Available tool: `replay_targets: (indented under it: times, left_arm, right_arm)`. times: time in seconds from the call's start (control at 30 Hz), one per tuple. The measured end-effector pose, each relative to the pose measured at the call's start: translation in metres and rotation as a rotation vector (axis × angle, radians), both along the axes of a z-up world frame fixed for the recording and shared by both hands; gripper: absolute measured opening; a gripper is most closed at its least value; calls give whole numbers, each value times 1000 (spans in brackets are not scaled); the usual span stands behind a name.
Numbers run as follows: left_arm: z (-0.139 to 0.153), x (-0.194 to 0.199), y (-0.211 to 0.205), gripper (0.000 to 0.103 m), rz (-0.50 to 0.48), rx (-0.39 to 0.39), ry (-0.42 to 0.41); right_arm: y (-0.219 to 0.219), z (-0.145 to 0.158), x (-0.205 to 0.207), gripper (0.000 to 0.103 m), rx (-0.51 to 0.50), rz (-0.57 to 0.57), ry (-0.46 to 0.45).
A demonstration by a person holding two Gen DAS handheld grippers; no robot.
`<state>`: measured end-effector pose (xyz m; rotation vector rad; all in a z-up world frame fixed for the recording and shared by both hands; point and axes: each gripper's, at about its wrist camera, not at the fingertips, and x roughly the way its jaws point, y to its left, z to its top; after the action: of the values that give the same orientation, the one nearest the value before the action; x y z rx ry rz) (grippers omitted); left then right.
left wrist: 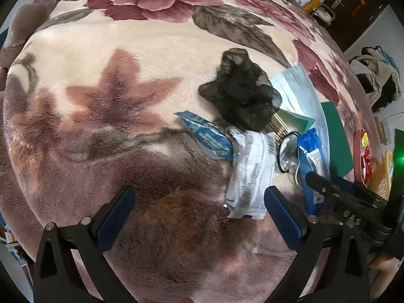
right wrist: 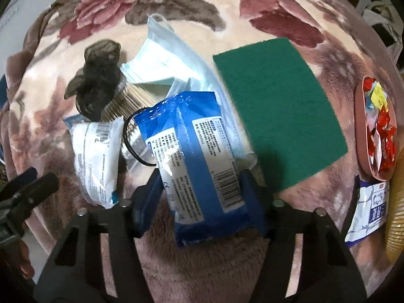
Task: Organize soft objects
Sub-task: 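Grasp the white packet with the left tool while the right tool grasps the blue wet-wipe pack, then carry the white packet and blue wet-wipe pack with both tools toward the orange basket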
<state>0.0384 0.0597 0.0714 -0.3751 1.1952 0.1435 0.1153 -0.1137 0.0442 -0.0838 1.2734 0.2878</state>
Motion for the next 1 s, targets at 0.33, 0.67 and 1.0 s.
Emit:
replay_targets:
  times: [0.33,0.67,1.0]
  left_arm:
    - [-19,22,-60,94,-104,34,36]
    - [-34,32,-59,43,-113,30,70]
    - [-14,14,-45,43,-103,19,33]
  right_arm:
    - [-37,27,-14,59,92,-64,-48]
    - [-46,10,-7,63,78,-78,7]
    - [-37,8,-4,60,72,-58,11]
